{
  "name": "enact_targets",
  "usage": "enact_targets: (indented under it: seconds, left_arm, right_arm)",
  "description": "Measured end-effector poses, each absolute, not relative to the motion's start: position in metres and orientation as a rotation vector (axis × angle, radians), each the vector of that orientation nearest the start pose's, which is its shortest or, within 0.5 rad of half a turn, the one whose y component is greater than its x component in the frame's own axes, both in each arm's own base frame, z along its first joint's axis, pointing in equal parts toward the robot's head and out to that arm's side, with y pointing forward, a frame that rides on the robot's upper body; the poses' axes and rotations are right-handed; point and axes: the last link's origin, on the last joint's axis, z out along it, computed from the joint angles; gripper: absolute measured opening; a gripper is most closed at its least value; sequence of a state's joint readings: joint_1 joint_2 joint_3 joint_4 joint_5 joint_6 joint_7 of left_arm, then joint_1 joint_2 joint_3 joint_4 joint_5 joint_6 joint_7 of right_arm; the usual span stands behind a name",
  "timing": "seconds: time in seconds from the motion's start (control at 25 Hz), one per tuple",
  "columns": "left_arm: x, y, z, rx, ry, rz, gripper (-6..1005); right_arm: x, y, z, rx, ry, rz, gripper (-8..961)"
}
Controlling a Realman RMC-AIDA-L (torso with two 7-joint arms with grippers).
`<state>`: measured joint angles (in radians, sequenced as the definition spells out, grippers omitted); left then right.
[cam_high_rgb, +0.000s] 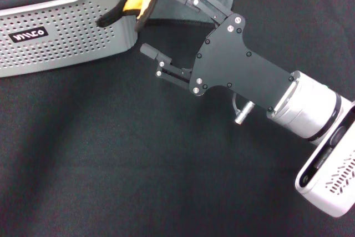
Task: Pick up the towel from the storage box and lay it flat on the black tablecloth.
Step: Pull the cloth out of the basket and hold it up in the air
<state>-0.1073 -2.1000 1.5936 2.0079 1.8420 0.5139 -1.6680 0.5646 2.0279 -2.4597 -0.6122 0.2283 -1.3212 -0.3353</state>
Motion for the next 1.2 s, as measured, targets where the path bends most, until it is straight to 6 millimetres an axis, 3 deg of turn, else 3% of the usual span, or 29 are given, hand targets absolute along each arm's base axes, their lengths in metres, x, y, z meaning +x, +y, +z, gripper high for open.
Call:
enact_targets:
  seconds: [0.72, 1.16, 1.2]
  left_arm:
    - [-0.030, 0.314, 0.100, -1.860, 0.247, -0.705, 9]
    - [-0.035, 0.314, 0.101, -1.852, 0.233, -0.692, 10]
    - [-0.035, 0.314, 0.102, -1.849, 0.230, -0.691, 10]
  right_arm:
    - [0.110, 0.309, -0.078, -1.948, -0.659, 1.124, 730]
    - [0.122, 0.302, -0.073, -1.917, -0.607, 1.136, 728]
    - [0.123, 0.301, -0.073, -1.915, -0.605, 1.137, 672]
